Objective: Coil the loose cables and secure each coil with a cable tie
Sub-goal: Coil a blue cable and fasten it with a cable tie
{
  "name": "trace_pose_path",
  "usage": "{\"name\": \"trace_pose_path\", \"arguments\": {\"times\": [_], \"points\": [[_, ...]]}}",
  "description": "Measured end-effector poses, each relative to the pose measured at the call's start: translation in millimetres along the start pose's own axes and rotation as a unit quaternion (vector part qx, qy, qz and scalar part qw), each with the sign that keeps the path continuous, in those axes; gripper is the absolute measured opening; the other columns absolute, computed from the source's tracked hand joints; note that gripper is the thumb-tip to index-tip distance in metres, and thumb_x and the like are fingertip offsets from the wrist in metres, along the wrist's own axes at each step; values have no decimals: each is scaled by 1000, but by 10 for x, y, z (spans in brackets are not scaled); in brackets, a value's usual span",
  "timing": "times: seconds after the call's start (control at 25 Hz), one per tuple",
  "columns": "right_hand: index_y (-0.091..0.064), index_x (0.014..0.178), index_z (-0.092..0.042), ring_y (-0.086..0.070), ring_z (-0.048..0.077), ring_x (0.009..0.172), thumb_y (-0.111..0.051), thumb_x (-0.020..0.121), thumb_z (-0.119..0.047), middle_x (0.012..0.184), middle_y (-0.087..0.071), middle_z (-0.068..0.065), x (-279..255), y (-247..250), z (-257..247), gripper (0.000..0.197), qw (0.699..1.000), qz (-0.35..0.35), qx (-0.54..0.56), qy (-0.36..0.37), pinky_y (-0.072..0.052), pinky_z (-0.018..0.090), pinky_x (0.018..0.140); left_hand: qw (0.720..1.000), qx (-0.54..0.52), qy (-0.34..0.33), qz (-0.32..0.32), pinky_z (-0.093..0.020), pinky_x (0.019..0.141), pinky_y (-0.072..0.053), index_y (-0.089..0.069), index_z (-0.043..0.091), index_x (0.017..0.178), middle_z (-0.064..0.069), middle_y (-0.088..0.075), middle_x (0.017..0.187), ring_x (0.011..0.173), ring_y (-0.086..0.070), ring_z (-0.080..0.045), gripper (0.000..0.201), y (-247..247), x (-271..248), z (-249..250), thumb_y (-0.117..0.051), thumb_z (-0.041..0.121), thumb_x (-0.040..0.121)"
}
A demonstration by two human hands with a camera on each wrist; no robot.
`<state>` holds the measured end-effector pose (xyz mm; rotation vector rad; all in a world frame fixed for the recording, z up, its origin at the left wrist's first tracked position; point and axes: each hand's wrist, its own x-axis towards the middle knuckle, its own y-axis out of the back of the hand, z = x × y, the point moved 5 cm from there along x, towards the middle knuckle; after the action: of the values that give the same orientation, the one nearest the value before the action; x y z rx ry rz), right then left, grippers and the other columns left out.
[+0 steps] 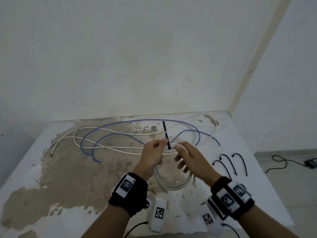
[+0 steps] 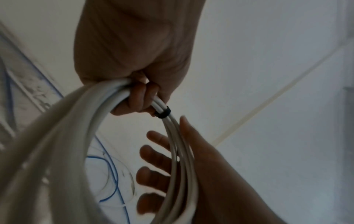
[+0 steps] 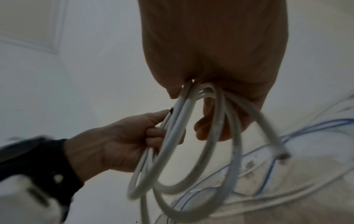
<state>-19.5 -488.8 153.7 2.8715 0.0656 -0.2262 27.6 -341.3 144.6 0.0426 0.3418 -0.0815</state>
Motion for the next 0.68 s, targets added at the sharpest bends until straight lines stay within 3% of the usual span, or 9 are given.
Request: {"name": "trace_pose_path", "arguments": {"times": [0.08, 0.2, 0.28, 0.36, 0.48, 0.56, 0.68], "points": [[-62, 105, -16, -54, 17, 49, -45, 104, -39, 70, -58, 2, -67, -62, 215, 29, 999, 11, 35, 0, -48, 32, 48, 1000, 15, -9, -1, -26, 43, -35, -66, 4, 92, -10, -45, 63, 41, -43, -14, 31, 23, 34, -121, -58, 34, 95], [-62, 105, -9, -40, 11, 46, -42, 106, -32, 68, -45, 3, 1, -34, 633, 31, 985, 107, 108, -79, -43, 30, 46, 987, 152, -7, -42, -30, 57, -50, -63, 9, 105, -5, -63, 76, 56, -65, -17, 32, -25, 1, -412, -46, 36, 100], [-59, 113, -14, -41, 12, 51, -43, 106, -30, 74, -47, 5, 76, -37, 854, 24, 970, 148, 143, -127, -41, 28, 46, 985, 153, 49, -63, -27, 52, -48, -56, 9, 109, -5, -57, 79, 57, -62, -19, 30, -66, -2, -682, -37, 31, 103], [-54, 119, -17, -45, 15, 56, -43, 106, -28, 83, -54, 7, 148, -104, 1023, 21, 968, 142, 140, -155, -41, 25, 49, 992, 72, 100, -29, -28, 53, -44, -53, 10, 107, -5, -47, 81, 57, -49, -16, 25, -79, 30, -888, -35, 26, 103], [-55, 118, -21, -54, 17, 69, -37, 107, -25, 95, -61, 7, 261, -204, 1280, 21, 973, 134, 96, -159, -44, 24, 59, 993, -25, 116, -6, -29, 58, -43, -52, 13, 111, -4, -46, 85, 61, -44, -15, 20, -103, 107, -1046, -37, 23, 103], [-58, 118, -21, -58, 13, 79, -37, 107, -23, 105, -66, 5, 336, -168, 1433, 23, 980, 156, 45, -117, -45, 27, 70, 986, 94, 112, -76, -32, 69, -49, -50, 15, 119, -4, -57, 94, 74, -57, -18, 24, -119, 127, -1096, -39, 28, 102], [-57, 117, -20, -60, 4, 84, -37, 107, -21, 103, -66, -3, 340, -137, 1675, 22, 987, 136, -22, -86, -44, 14, 71, 946, 259, 127, -145, -31, 82, -49, -44, 19, 132, -4, -62, 117, 100, -62, -19, 35, 3, 236, -1243, -42, 34, 101]]}}
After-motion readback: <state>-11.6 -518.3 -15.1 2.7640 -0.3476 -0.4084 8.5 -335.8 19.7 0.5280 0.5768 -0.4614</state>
